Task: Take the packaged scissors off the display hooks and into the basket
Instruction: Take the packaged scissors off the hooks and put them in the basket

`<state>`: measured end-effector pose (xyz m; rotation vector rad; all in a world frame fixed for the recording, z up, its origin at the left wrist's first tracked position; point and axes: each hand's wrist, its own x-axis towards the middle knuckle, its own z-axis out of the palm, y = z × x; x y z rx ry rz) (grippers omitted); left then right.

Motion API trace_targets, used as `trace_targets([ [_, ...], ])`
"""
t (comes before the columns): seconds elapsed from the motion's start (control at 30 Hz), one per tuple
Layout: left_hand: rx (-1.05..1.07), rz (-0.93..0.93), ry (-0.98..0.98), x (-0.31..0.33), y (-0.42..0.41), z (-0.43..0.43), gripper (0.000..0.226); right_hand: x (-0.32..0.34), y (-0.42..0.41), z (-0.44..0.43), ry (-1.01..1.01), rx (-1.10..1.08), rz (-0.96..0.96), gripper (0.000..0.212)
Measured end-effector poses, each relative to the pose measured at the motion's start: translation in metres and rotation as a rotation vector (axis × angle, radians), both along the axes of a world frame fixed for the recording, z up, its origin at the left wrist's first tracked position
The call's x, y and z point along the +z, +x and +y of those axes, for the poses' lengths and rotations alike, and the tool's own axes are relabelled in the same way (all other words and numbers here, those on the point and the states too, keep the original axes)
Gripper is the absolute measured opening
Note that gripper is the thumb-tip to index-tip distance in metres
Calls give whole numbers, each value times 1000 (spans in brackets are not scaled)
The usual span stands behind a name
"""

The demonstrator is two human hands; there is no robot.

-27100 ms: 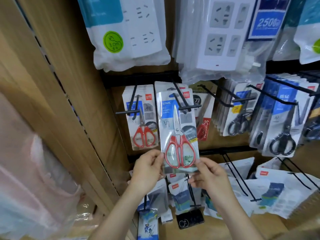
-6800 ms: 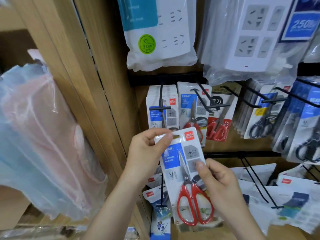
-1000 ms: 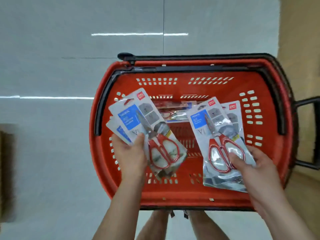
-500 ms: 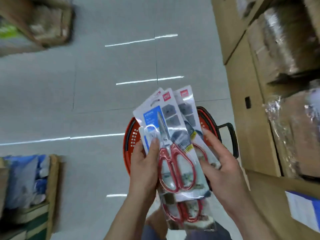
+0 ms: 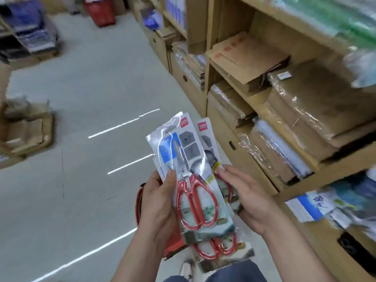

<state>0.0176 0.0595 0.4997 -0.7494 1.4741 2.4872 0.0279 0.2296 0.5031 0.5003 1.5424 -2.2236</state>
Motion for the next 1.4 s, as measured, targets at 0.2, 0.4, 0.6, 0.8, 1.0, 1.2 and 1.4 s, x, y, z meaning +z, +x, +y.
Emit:
trace_targets([
  [0.2,-163,56,25,32,17,12,22,32,63,-13,87,-447,140,17],
  [0.4,-317,53,69,45,22,53,24,48,115,35,318,-957,220,19],
  [0.6,-503,98,0,64,30,104,10,77,175,93,671,-1134,374,49],
  [0.8,-639,285,-127,83,77,187,26,104,234,136,721,-1104,267,28],
  [1.0,-771,492,-161,101,163,287,10,110,293,184,714,-785,155,80],
  [1.2,-897,592,-95,115,221,364,26,111,333,233,672,-924,248,55],
  [1.4,-1035,901,-588,107,235,403,49,106,363,270,590,-1063,306,45],
])
